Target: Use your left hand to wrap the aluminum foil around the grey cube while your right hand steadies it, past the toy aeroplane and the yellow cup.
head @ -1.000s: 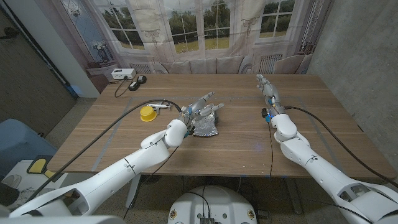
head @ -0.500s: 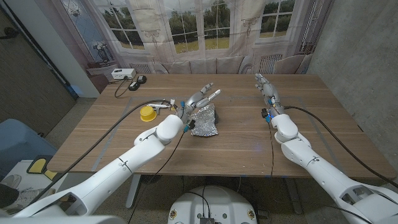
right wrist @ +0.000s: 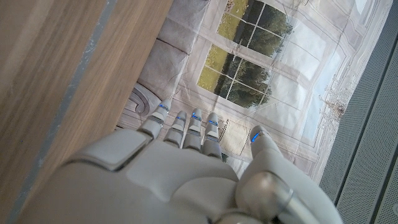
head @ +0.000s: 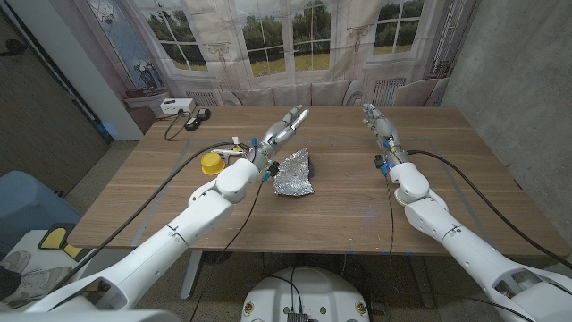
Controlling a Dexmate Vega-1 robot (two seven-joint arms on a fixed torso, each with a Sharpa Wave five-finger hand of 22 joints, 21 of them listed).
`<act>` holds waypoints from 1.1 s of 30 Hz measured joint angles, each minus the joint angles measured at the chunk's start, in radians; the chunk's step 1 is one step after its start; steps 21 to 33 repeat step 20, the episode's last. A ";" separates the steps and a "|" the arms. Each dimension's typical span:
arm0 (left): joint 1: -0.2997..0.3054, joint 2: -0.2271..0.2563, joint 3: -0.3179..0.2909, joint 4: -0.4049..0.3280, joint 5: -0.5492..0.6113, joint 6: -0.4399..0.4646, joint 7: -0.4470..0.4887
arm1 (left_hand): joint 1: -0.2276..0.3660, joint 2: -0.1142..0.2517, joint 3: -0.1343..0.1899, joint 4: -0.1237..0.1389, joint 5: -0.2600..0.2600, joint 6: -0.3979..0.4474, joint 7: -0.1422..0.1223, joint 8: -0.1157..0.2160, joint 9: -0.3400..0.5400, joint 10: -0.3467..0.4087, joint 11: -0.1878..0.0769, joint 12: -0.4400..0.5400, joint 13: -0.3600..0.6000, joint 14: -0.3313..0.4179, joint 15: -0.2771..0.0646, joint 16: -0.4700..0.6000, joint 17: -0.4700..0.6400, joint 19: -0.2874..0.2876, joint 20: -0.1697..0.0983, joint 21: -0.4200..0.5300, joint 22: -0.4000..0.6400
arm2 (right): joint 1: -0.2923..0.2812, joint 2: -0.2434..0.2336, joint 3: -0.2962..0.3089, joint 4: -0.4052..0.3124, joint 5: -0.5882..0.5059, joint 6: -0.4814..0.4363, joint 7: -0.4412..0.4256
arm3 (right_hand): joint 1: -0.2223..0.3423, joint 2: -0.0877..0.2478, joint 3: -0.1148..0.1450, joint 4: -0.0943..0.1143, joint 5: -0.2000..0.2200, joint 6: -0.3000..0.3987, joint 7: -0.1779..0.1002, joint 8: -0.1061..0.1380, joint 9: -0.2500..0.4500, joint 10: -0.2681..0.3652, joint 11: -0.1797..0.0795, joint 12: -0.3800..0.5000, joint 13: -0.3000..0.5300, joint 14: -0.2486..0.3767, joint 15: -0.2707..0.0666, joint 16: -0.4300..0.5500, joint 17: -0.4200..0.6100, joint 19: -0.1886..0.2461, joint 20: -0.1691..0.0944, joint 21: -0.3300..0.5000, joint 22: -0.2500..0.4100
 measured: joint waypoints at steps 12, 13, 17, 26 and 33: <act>-0.024 -0.050 -0.028 0.070 -0.111 -0.084 -0.021 | -0.011 0.011 0.002 0.002 0.000 0.021 -0.012 0.004 0.000 0.000 0.000 0.000 -0.011 -0.011 -0.011 0.005 -0.005 -0.018 0.000 0.000 0.000 | 0.005 -0.011 0.007 -0.029 0.034 -0.017 0.043 | -0.005 -0.005 -0.004 0.004 0.000 0.004 0.004 0.000 0.000 0.000 0.000 0.000 0.000 0.000 0.000 0.000 0.002 0.005 -0.005 0.000 0.000; -0.024 -0.050 -0.029 0.071 -0.116 -0.092 -0.020 | -0.011 0.011 0.004 0.004 0.000 0.021 -0.012 0.004 -0.001 -0.004 -0.004 0.000 -0.013 -0.017 -0.010 0.005 -0.005 -0.023 -0.001 0.000 0.000 | 0.005 -0.011 0.007 -0.029 0.035 -0.017 0.044 | -0.006 -0.006 -0.006 0.006 0.000 0.004 0.004 0.000 0.000 0.000 0.000 0.000 0.000 0.000 0.000 0.000 0.002 0.005 -0.005 0.000 0.000; -0.031 -0.074 -0.038 0.110 -0.134 -0.120 -0.012 | -0.025 0.025 0.008 0.008 0.000 0.027 -0.017 0.004 -0.005 -0.028 -0.012 0.000 -0.024 -0.050 -0.013 0.004 -0.005 -0.058 0.000 0.000 0.000 | 0.020 -0.006 0.012 -0.019 0.058 -0.010 0.072 | -0.013 -0.008 -0.009 0.008 0.000 0.004 0.004 0.000 0.000 0.000 0.000 0.000 0.000 0.000 0.000 0.000 0.002 0.009 -0.001 0.000 0.000; -0.034 -0.089 -0.043 0.138 -0.147 -0.136 -0.004 | -0.034 0.034 0.011 0.011 0.000 0.024 -0.019 -0.001 -0.005 -0.059 -0.012 -0.004 -0.035 -0.083 -0.010 0.000 -0.005 -0.099 -0.002 0.000 0.000 | 0.033 0.002 0.012 -0.002 0.069 -0.004 0.088 | -0.017 -0.012 -0.009 0.008 0.000 0.004 0.004 0.000 0.000 0.000 0.000 0.000 0.000 0.000 0.000 0.000 0.002 0.009 -0.001 0.000 0.000; -0.034 -0.089 -0.043 0.138 -0.147 -0.136 -0.004 | -0.034 0.034 0.011 0.011 0.000 0.024 -0.019 -0.001 -0.005 -0.059 -0.012 -0.004 -0.035 -0.083 -0.010 0.000 -0.005 -0.099 -0.002 0.000 0.000 | 0.033 0.002 0.012 -0.002 0.069 -0.004 0.088 | -0.017 -0.012 -0.009 0.008 0.000 0.004 0.004 0.000 0.000 0.000 0.000 0.000 0.000 0.000 0.000 0.000 0.002 0.009 -0.001 0.000 0.000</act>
